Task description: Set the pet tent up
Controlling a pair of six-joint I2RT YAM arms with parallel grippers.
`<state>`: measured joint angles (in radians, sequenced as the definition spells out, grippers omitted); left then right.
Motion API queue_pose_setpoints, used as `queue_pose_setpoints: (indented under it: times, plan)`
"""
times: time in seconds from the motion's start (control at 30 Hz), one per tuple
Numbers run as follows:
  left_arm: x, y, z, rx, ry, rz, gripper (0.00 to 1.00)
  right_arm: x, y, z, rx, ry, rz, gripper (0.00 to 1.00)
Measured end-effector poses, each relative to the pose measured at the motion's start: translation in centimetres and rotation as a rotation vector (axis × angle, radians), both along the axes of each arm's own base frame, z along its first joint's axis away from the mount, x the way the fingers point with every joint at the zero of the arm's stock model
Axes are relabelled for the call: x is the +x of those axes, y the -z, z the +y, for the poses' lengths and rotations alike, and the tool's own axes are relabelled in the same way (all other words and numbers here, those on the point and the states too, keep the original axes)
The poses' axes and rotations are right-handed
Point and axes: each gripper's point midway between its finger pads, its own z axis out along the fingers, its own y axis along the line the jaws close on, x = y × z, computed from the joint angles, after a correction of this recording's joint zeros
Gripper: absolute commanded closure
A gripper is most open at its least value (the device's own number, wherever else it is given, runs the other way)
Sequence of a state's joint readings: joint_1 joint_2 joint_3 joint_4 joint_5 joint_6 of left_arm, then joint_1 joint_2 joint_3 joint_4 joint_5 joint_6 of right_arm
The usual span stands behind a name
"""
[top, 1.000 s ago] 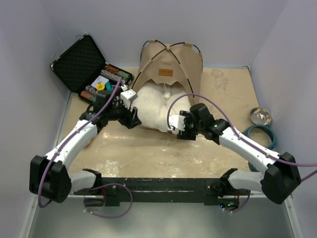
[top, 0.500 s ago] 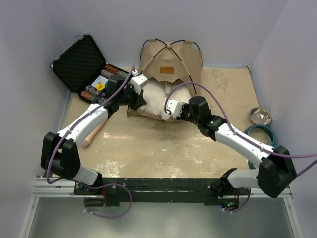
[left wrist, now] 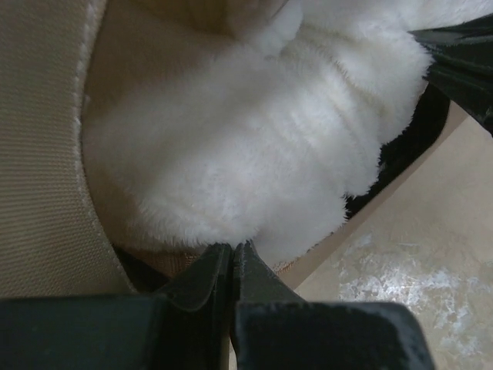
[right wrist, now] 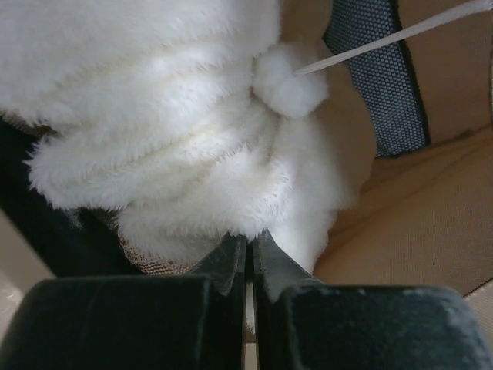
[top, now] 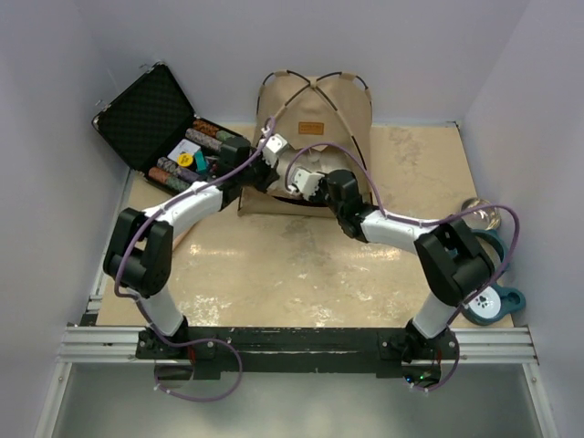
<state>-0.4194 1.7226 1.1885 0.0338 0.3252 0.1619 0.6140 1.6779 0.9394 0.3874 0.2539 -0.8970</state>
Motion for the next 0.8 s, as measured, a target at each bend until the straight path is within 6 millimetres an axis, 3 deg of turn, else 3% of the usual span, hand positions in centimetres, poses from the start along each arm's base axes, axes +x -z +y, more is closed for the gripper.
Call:
queue_pose_setpoints:
  times: [0.03,0.1,0.17,0.23,0.37,0.5,0.57,0.63,0.7,0.8]
  plan:
    - [0.2,0.4,0.0,0.005,-0.001,0.000,0.89,0.4,0.4,-0.3,-0.009,0.012,-0.006,1.00]
    - [0.5,1.4,0.0,0.017,-0.008,0.002,0.63,1.1,0.8,-0.8,-0.022,0.035,-0.020,0.98]
    - [0.8,2.4,0.1,0.026,-0.012,0.015,0.43,1.8,1.2,-1.8,-0.038,0.067,-0.030,0.80]
    - [0.8,3.0,0.2,0.020,-0.008,0.037,0.33,2.1,1.4,-2.9,-0.048,0.090,-0.024,0.64]
    - [-0.6,1.9,0.5,-0.026,0.048,0.040,0.26,1.5,0.1,-3.6,-0.039,0.086,-0.010,0.50]
    - [-3.7,-2.5,1.1,-0.082,0.113,-0.031,0.18,0.2,-3.5,-3.2,0.018,0.041,-0.034,0.43]
    - [-5.3,-6.6,1.3,-0.122,0.160,-0.123,0.17,-0.4,-5.0,-3.1,0.039,0.019,-0.046,0.37]
    - [-6.9,-10.3,1.4,-0.161,0.201,-0.205,0.17,-1.1,-5.5,-2.8,0.051,-0.012,-0.035,0.31]
    - [-8.0,-13.0,2.0,-0.191,0.217,-0.264,0.17,-2.0,-5.5,-2.3,0.059,-0.058,-0.002,0.32]
    - [-8.6,-14.6,3.8,-0.231,0.179,-0.280,0.18,-3.8,-5.7,-1.1,0.091,-0.152,0.051,0.36]
